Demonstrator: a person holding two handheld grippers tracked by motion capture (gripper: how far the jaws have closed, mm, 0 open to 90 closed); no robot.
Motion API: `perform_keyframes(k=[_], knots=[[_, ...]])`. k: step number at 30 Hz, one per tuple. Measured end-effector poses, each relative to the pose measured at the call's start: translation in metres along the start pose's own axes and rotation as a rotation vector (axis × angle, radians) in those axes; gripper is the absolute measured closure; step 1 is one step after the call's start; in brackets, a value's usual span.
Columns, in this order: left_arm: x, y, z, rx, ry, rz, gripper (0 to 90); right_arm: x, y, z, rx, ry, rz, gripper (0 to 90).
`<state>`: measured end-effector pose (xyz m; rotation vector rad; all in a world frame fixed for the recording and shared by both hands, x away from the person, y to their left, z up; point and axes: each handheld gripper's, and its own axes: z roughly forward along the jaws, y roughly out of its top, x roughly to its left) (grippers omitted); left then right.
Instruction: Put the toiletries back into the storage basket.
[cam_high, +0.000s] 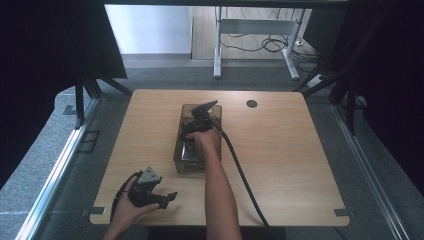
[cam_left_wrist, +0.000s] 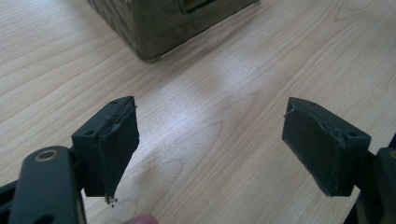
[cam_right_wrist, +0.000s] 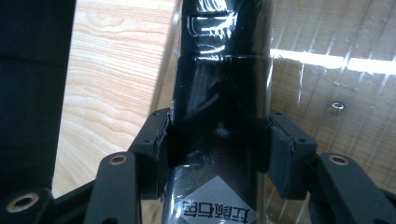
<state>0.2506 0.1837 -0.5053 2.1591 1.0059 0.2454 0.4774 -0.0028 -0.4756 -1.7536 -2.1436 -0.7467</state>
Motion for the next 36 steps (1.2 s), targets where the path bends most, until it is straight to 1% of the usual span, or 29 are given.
perform_keyframes(k=[3,5,8,19,23,26,27,28,30,32,34,36], knots=[[0.0,0.0,0.0,-0.001,-0.001,-0.002,18.9,-0.003,-0.001,0.003,-0.002,-0.008,0.027,47.1],[0.0,0.0,0.0,-0.001,-0.002,-0.003,18.9,-0.004,-0.001,0.004,-0.004,-0.012,0.035,47.1],[0.0,0.0,0.0,0.0,-0.001,-0.005,18.9,-0.005,-0.002,0.006,-0.005,-0.006,0.052,47.1],[0.001,-0.001,0.001,0.005,-0.003,0.002,18.9,-0.008,-0.004,0.017,0.014,-0.036,0.073,46.4],[0.001,-0.001,0.001,0.009,-0.002,0.001,18.9,-0.008,-0.005,0.02,0.017,-0.039,0.073,46.1],[0.001,-0.001,0.002,0.01,-0.003,0.001,18.9,-0.007,-0.005,0.022,0.027,-0.057,0.071,44.9],[0.002,-0.001,0.001,0.01,-0.003,0.001,18.9,-0.007,-0.005,0.023,0.026,-0.071,0.07,41.1],[0.002,-0.001,0.001,0.009,-0.003,0.002,18.9,-0.008,-0.005,0.021,0.022,-0.068,0.073,36.1],[0.002,-0.001,0.002,0.011,-0.003,0.001,18.9,-0.007,-0.005,0.019,0.019,-0.066,0.074,34.5],[0.002,-0.001,0.002,0.014,-0.002,-0.002,18.9,-0.006,-0.004,0.015,0.004,-0.085,0.064,33.4],[0.002,-0.001,0.003,0.015,-0.002,-0.003,18.9,-0.006,-0.004,0.009,-0.004,-0.088,0.057,33.0],[0.001,-0.001,0.003,0.017,-0.001,-0.001,18.9,-0.005,-0.004,0.003,-0.013,-0.101,0.026,33.0]])
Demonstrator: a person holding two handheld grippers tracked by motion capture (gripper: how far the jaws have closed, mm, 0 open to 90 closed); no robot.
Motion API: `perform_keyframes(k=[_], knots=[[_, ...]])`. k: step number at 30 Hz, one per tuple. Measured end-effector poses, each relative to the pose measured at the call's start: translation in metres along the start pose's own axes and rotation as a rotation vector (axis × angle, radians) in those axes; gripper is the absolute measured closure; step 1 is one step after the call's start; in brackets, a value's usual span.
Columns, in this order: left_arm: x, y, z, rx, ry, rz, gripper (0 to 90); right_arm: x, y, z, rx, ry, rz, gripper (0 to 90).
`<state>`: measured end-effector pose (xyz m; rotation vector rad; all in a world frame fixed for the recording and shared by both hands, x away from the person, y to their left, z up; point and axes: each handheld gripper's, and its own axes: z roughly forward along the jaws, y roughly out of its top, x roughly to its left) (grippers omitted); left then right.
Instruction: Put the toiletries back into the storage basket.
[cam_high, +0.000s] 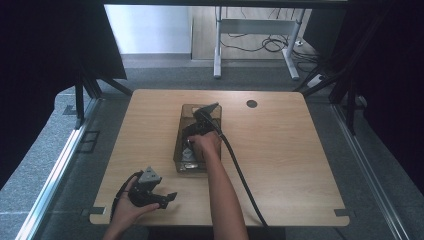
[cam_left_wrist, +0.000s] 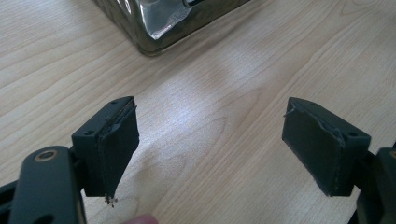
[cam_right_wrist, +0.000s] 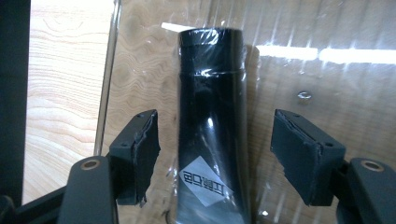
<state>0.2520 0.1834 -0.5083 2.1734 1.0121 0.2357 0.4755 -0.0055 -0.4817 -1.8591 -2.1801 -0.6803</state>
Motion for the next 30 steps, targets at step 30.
perform_keyframes(k=[30], knots=[[0.001,-0.002,0.004,0.021,0.028,0.004,19.0,0.003,-0.014,-0.044,-0.09,-0.009,-0.316,37.3]])
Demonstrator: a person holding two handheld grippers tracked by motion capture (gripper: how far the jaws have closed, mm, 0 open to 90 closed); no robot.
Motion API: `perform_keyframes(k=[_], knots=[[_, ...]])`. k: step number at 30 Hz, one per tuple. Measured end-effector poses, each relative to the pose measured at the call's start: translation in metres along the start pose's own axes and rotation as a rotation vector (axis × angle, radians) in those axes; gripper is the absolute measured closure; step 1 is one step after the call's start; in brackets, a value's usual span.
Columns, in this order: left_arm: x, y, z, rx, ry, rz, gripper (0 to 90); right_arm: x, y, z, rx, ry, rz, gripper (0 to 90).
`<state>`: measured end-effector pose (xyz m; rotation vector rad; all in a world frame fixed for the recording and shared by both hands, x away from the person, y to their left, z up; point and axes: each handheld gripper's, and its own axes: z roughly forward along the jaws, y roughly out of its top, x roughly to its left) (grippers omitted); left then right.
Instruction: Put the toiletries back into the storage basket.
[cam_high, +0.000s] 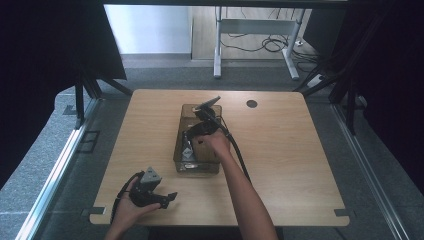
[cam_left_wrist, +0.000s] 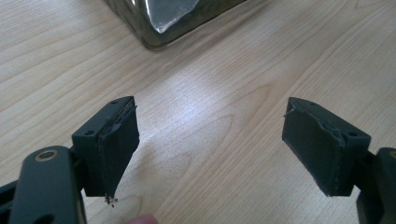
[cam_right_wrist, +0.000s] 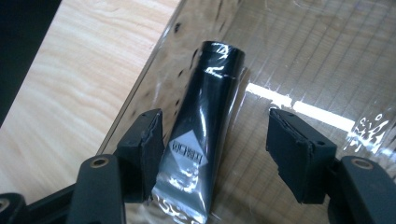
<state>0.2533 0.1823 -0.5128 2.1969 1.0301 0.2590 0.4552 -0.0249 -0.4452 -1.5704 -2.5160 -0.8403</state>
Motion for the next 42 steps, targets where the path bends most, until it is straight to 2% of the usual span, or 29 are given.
perform_keyframes(k=[4,10,16,18,20,26,31,37,40,42], knots=[[0.0,-0.001,0.0,-0.005,0.002,-0.005,19.0,0.002,-0.009,-0.014,-0.026,0.013,-0.066,39.2],[-0.001,-0.001,-0.001,-0.004,0.01,-0.004,19.0,-0.003,-0.028,-0.035,-0.059,0.041,-0.162,41.5],[-0.002,-0.002,0.001,-0.002,0.017,-0.005,19.0,-0.011,-0.055,-0.058,-0.113,0.051,-0.265,43.7],[-0.002,-0.003,0.002,-0.003,0.017,-0.007,19.0,-0.018,-0.073,-0.071,-0.166,0.044,-0.298,44.0],[-0.003,-0.003,0.001,-0.007,0.02,-0.006,19.0,-0.02,-0.078,-0.074,-0.178,0.042,-0.307,44.1],[-0.004,-0.002,0.001,-0.007,0.022,-0.002,19.0,-0.043,-0.123,-0.088,-0.261,-0.004,-0.334,45.0],[-0.004,-0.003,0.003,0.001,0.027,-0.006,19.0,-0.066,-0.152,-0.093,-0.294,-0.003,-0.309,45.6],[-0.002,-0.005,0.004,0.004,0.036,-0.015,19.0,-0.094,-0.178,-0.094,-0.313,0.002,-0.261,45.8],[-0.002,-0.005,0.005,0.008,0.038,-0.017,19.0,-0.107,-0.19,-0.092,-0.329,0.025,-0.236,46.1],[-0.002,-0.005,0.005,0.009,0.038,-0.018,19.0,-0.115,-0.194,-0.089,-0.298,0.005,-0.228,45.1]])
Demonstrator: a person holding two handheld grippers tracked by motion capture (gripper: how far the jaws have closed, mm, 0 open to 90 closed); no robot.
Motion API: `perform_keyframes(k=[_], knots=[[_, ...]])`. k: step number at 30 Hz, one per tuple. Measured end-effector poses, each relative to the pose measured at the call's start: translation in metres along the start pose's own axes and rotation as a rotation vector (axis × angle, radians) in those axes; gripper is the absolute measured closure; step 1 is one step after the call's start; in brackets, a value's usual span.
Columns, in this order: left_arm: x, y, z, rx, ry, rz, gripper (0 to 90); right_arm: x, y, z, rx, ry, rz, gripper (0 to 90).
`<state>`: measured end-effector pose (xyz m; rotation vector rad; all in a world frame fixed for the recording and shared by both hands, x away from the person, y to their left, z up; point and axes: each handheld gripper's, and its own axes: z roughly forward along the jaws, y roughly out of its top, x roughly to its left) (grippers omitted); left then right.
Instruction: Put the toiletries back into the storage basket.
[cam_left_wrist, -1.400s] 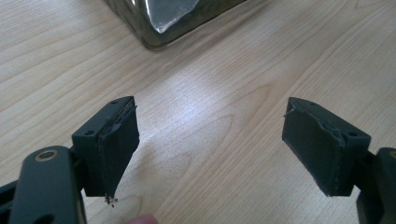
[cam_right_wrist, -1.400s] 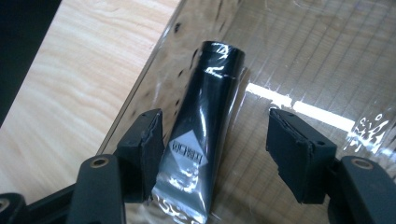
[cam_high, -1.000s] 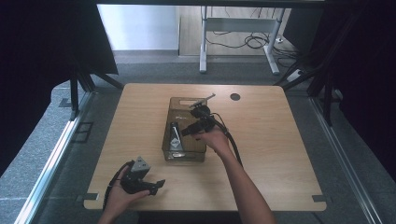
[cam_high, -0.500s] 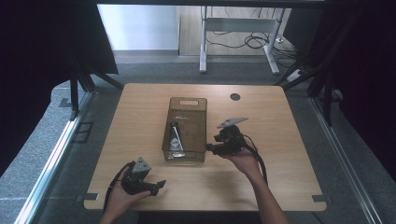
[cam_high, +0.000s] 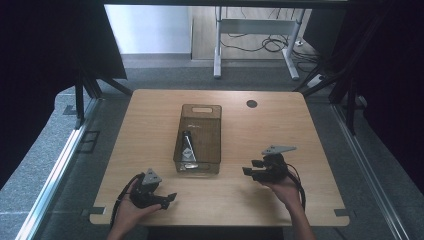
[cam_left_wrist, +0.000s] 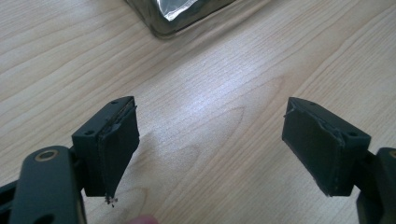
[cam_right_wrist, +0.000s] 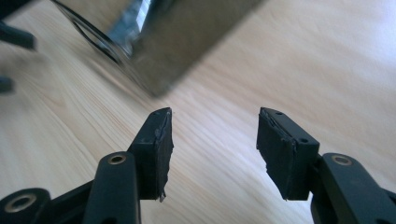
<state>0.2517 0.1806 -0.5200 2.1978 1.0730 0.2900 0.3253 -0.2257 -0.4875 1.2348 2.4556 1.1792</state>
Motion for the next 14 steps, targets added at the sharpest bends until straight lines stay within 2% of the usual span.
perform_keyframes(k=[2,4,5,12,14], knots=[[0.0,0.0,0.0,0.001,0.001,0.001,19.0,-0.006,-0.004,-0.002,0.007,-0.023,0.005,45.4],[0.0,0.0,0.0,-0.001,0.001,0.002,19.0,-0.014,-0.007,-0.004,0.002,-0.015,0.04,45.1],[0.0,0.0,-0.001,-0.002,0.0,0.002,19.0,-0.016,-0.008,-0.005,0.001,-0.021,0.039,45.1],[-0.002,0.0,-0.001,-0.005,-0.005,0.008,19.0,-0.016,-0.012,-0.006,-0.006,-0.031,0.025,42.8],[-0.001,0.001,-0.001,-0.007,-0.005,0.005,19.0,-0.018,-0.014,-0.008,-0.02,-0.033,0.033,42.3]])
